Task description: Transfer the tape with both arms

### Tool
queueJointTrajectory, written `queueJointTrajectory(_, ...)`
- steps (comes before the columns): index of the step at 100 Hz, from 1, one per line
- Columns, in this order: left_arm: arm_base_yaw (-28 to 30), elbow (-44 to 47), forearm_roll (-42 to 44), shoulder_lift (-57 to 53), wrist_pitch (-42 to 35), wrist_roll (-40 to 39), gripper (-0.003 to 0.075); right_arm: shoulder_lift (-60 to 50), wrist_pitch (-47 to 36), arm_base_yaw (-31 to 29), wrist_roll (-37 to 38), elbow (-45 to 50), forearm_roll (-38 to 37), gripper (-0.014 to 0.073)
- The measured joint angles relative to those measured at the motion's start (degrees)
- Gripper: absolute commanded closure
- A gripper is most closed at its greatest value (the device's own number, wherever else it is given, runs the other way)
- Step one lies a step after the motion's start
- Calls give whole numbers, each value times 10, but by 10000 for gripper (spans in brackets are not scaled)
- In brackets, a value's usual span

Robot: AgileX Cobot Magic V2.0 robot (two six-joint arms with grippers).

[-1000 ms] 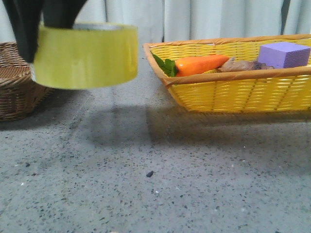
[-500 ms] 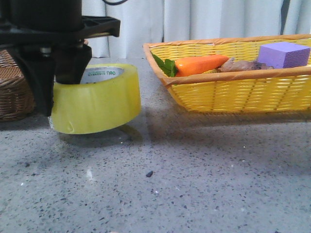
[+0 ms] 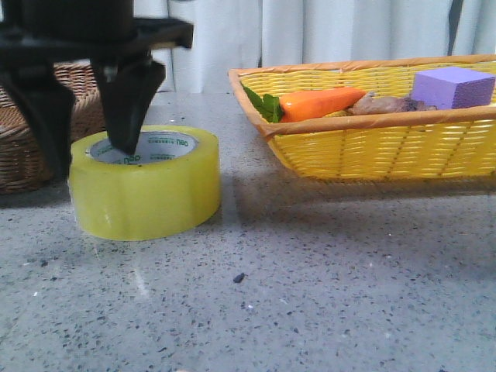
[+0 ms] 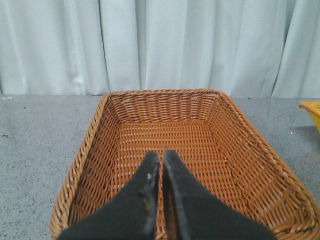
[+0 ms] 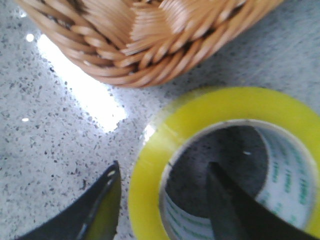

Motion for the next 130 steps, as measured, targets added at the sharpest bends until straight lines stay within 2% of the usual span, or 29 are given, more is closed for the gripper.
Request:
queueJointTrajectory(8,0,-14,0,0,9,0,741,-28,0,0,0,0,-19,279)
queueJointTrajectory(15,0,-29,0,0,20,0,741,-58,0,-1,0,0,-37,325)
queueJointTrajectory(34,-6,-67,0,5,54,5,737,-152,0,-3,16,0,-102,580)
queueJointTrajectory(43,-25,-87,0,20,71,9,676,-196,-9,-3,27,0,-135,666)
queueJointTrajectory(58,-80,-107,0,62,82,10,423,-256,-19,-6,36,0,-182,668)
queueJointTrajectory(67,-122,-114,0,95,82,10,341,-286,-20,-6,38,-1,-201,668)
queueJointTrajectory(96,-265,-166,0,223,96,10,342,-369,-40,-6,44,-1,-229,668)
queueJointTrajectory(112,-339,-244,1,316,170,10,342,-401,-39,-6,45,-3,-231,668)
queueJointTrajectory(130,-393,-353,2,443,306,11,342,-411,-29,-6,47,-6,-232,668)
